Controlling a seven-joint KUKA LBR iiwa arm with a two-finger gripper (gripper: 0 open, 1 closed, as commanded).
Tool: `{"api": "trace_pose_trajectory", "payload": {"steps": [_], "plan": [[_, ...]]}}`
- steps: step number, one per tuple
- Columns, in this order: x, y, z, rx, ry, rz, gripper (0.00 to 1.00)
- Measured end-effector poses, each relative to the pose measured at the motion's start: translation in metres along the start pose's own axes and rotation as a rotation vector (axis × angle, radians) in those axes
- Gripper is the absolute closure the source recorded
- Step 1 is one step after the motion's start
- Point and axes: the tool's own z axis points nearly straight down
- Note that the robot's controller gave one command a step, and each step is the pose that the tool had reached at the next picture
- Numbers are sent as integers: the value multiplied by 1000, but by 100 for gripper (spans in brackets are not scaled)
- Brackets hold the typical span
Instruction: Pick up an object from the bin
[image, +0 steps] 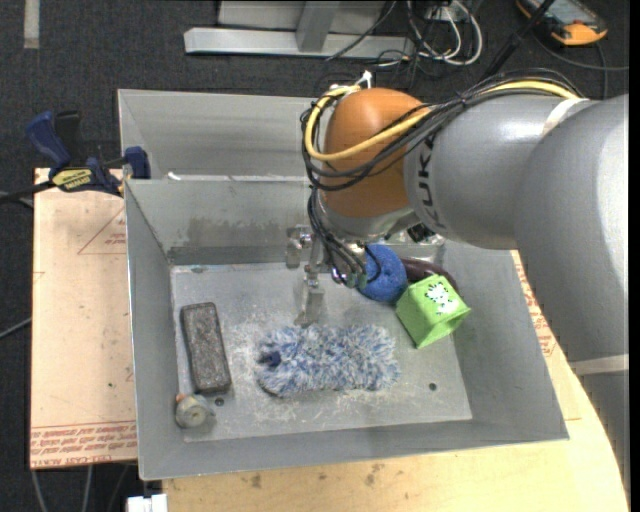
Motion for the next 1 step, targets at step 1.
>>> {"api": "trace_pose_trajectory", "payload": {"steps": [1], "plan": [[-2, -1, -5, -1, -7, 2, 0]]}}
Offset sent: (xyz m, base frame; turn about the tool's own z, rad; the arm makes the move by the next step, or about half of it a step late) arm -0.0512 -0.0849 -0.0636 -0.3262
